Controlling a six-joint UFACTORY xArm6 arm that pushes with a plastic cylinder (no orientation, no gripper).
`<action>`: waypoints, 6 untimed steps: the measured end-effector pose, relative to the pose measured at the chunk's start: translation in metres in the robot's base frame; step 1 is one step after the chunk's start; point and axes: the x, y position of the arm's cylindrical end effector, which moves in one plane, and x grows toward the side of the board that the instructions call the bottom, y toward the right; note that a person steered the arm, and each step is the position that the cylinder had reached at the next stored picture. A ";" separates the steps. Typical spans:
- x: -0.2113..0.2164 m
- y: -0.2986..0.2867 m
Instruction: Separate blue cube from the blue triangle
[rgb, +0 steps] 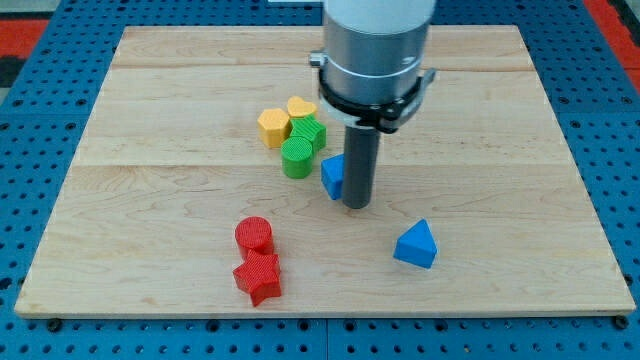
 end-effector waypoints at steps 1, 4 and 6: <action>0.000 -0.013; -0.009 -0.019; -0.026 -0.007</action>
